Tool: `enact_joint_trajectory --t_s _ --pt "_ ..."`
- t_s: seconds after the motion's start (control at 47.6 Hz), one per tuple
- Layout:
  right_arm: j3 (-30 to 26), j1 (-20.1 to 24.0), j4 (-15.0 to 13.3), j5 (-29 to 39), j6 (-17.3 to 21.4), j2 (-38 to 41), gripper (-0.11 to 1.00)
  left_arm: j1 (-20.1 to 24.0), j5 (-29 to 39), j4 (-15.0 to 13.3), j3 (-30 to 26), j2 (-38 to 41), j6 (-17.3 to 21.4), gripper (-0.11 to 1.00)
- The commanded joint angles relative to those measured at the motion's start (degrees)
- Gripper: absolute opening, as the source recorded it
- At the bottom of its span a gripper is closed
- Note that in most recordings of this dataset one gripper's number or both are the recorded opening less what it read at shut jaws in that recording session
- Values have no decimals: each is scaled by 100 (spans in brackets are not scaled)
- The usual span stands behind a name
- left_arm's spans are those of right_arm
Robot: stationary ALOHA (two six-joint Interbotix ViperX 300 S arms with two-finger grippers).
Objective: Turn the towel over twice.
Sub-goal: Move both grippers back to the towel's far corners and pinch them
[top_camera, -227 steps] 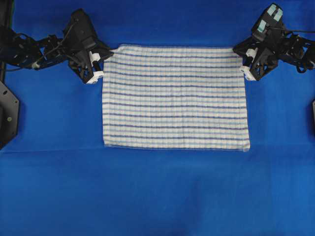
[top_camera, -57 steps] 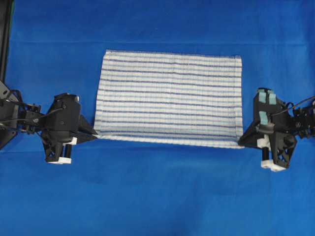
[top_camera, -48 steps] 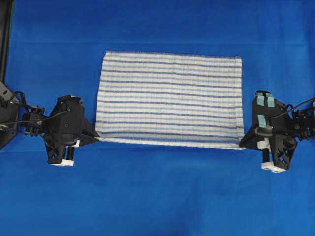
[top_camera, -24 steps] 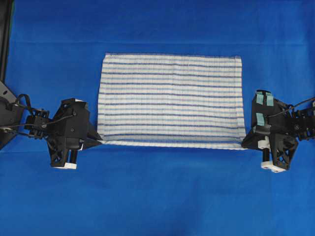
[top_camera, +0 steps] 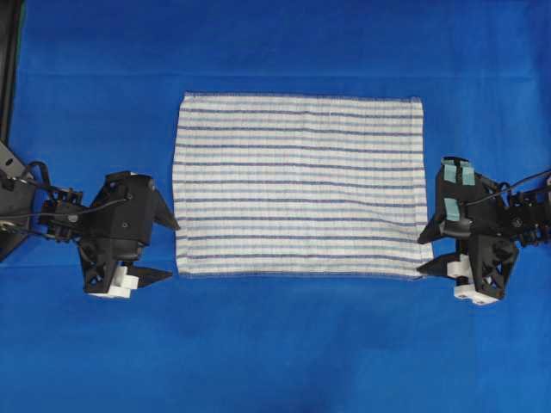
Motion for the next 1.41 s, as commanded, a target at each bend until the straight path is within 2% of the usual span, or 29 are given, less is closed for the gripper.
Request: enact_joint_trajectory --t_s 0.0,0.147,0.336,0.504,0.756,0.924,1.217,1.385 --pt "-185 -88 -202 79 -18 -281 59 149 246 0 -176 -360 9 87" --pt "-264 -439 -650 132 -18 -729 59 642 396 0 -211 -914 220 84" --pt "-229 -1160 -1371 141 -26 -1301 59 1257 299 0 -149 -1459 527 84" --pt "-185 -1775 -1767 132 -18 -1626 59 1556 97 0 -123 -1775 721 84" --pt "-158 -2241 -1898 176 -26 -1705 59 1846 35 0 -88 -1837 773 84" --pt "-149 -2689 -1960 185 -26 -1441 59 2145 -18 0 -105 -1617 932 84" --pt "-141 -3586 -2127 -70 -26 -580 59 2936 -448 0 -79 -694 1345 84" --pt "-132 -3964 -2197 -448 -26 62 59 3278 -712 -9 -88 -88 1406 84"
